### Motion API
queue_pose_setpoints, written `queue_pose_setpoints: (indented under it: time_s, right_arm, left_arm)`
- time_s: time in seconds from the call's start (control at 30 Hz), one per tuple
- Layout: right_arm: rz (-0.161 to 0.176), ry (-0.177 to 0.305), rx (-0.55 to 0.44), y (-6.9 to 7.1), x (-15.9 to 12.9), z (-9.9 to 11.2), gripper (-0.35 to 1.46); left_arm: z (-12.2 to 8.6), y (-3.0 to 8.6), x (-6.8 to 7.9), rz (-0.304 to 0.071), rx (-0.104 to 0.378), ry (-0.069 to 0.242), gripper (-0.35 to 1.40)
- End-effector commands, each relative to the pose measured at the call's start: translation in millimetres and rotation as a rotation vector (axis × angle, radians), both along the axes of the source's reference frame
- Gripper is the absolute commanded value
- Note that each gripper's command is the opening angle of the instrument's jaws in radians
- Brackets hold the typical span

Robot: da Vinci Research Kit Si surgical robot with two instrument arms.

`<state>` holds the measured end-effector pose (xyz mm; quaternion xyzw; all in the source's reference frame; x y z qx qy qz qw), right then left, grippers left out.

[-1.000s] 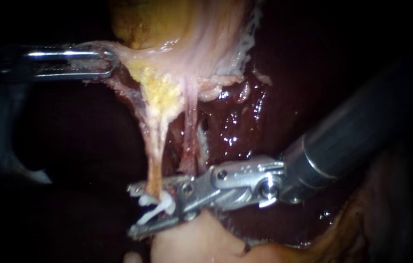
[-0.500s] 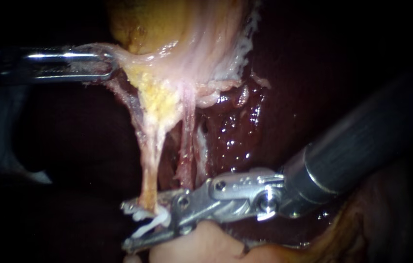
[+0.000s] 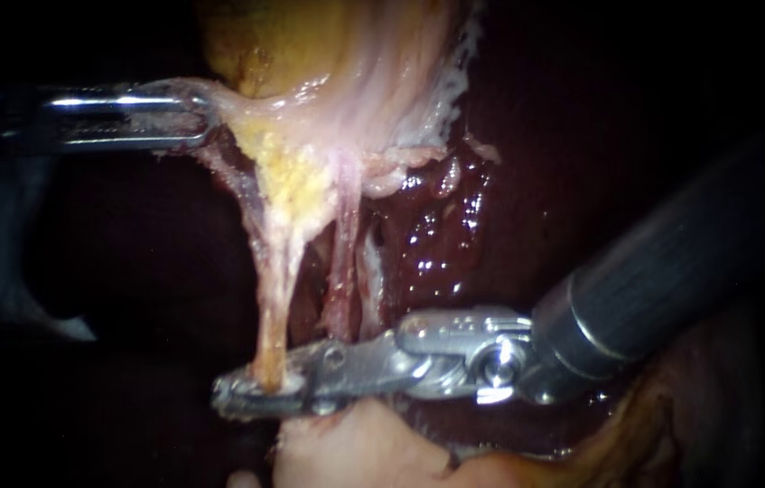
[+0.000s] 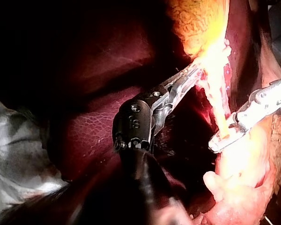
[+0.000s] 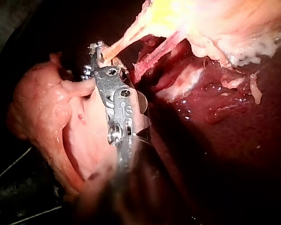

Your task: Clipping second clip left tube

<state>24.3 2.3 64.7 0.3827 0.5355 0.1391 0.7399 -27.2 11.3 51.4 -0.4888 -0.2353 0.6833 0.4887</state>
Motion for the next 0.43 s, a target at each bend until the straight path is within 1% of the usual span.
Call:
queue_pose_setpoints:
  time_s: [0.03,0.1,0.37,0.43]
  right_arm:
    - [-0.007,-0.004,-0.002,0.1,-0.1,0.1,-0.35]
    - [-0.014,-0.016,-0.005,0.2,-0.2,0.3,-0.35]
    - [-0.012,-0.023,0.011,0.2,-0.2,0.3,-0.35]
    - [0.0,-0.049,0.082,0.1,-0.2,0.3,-0.35]
  left_arm:
    - [0.0,0.0,0.0,0.0,0.0,0.0,-0.35]
    - [0.0,0.0,0.0,0.0,0.0,0.0,-0.35]
    - [0.0,0.0,0.0,0.0,0.0,0.0,-0.35]
    - [0.0,0.1,-0.1,0.0,0.0,0.0,-0.35]
